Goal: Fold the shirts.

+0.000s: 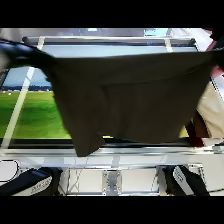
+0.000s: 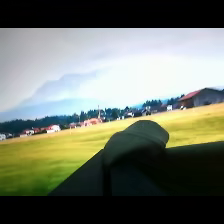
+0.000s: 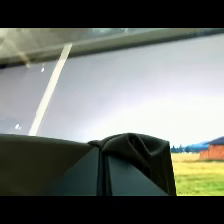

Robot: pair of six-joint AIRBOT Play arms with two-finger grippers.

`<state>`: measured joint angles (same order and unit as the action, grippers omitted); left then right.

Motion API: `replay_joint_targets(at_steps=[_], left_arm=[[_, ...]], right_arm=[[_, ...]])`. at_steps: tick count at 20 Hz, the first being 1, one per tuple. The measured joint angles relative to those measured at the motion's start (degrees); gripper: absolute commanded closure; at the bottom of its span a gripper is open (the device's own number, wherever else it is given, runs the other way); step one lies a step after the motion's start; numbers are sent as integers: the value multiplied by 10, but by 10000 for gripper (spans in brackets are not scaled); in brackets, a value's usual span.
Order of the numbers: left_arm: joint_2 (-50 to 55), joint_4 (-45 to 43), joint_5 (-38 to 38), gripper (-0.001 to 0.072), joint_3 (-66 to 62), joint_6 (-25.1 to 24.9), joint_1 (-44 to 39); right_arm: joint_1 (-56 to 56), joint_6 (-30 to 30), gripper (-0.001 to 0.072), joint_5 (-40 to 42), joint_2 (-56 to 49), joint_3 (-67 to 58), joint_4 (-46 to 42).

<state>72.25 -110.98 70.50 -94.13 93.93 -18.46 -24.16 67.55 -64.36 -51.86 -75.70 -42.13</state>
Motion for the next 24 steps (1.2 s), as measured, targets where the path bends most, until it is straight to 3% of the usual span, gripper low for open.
replay_joint_targets(at_steps=[6,7,8,9,10,11,14,17,21,24], left_arm=[[230,-23,-130,697,17,68,33],[250,-24,-154,604,17,81,36],[265,-27,-180,261,17,93,38],[277,-28,-201,-13,12,104,40],[284,-28,-216,22,2,112,43],[289,-28,-228,22,-16,118,45],[284,-43,-212,22,-87,111,56],[236,-77,-168,22,-134,51,76],[153,-69,-86,23,-156,-2,144],[136,25,-20,20,-160,-26,203]], right_arm=[[138,7,681,228,-203,87,-65],[159,10,680,283,-233,92,-63],[179,13,674,332,-257,96,-58],[198,15,610,382,-276,98,-50],[215,17,405,428,-290,100,-45],[230,18,292,476,-302,100,-40],[242,20,294,551,-308,90,-31],[211,20,303,544,-273,78,-41],[114,21,303,430,-200,73,-78],[48,22,303,330,-165,72,-90]])
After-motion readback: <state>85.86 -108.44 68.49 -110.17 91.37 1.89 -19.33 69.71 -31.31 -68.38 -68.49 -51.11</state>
